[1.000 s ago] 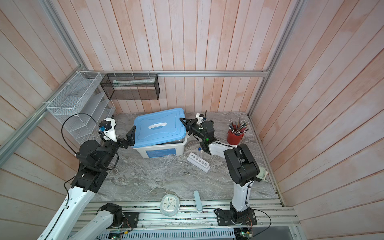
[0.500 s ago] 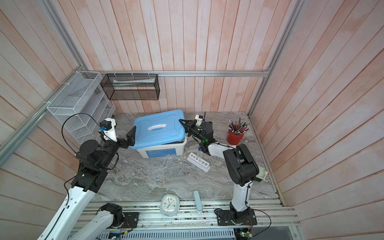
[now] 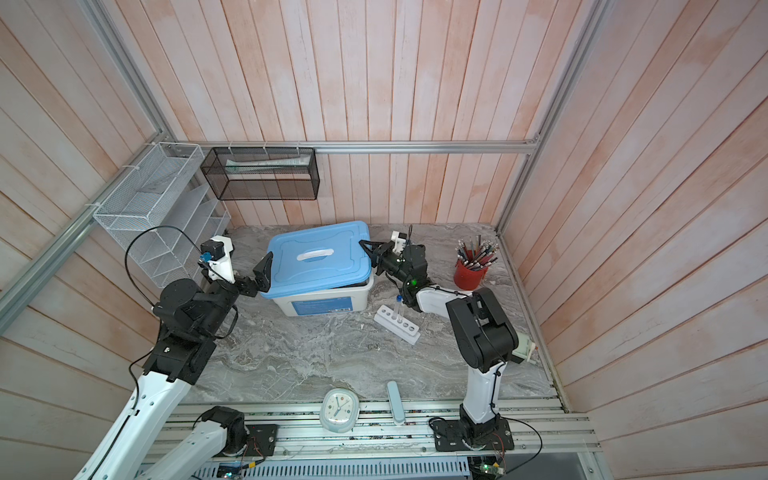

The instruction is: Organize the chemistry lab equipment

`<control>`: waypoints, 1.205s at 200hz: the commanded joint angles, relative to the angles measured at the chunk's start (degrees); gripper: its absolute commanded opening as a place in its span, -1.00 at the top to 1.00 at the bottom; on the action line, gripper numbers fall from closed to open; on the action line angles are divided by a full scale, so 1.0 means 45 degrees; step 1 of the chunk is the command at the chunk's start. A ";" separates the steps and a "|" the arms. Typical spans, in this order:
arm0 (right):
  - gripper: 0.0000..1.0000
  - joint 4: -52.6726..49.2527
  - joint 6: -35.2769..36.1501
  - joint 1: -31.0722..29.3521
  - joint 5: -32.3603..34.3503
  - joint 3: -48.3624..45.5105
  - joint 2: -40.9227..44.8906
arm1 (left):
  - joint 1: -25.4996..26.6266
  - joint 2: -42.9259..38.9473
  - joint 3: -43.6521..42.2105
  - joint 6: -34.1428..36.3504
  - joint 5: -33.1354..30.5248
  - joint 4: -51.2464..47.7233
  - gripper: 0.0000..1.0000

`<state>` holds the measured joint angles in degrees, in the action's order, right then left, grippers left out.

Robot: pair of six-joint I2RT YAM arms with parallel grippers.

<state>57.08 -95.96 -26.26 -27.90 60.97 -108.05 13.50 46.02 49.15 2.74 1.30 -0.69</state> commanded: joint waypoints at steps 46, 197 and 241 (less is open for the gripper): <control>0.87 0.0089 0.0685 0.0303 0.0243 -0.0504 0.0337 | -0.0070 0.0013 -0.0178 -0.0082 0.0185 0.0014 -1.00; 0.44 -0.0052 0.1299 0.0582 -0.0073 -0.0514 0.0415 | -0.0070 0.0184 -0.0072 -0.0123 0.0238 0.0011 -1.00; 0.35 -0.0849 0.1943 0.0620 -0.0016 -0.0296 0.0712 | -0.0070 0.0169 -0.0072 -0.0103 0.0277 0.0018 -1.00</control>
<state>54.85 -90.32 -23.92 -28.16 58.26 -107.77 13.50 46.89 49.15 2.72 1.54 -0.69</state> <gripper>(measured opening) 0.320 0.998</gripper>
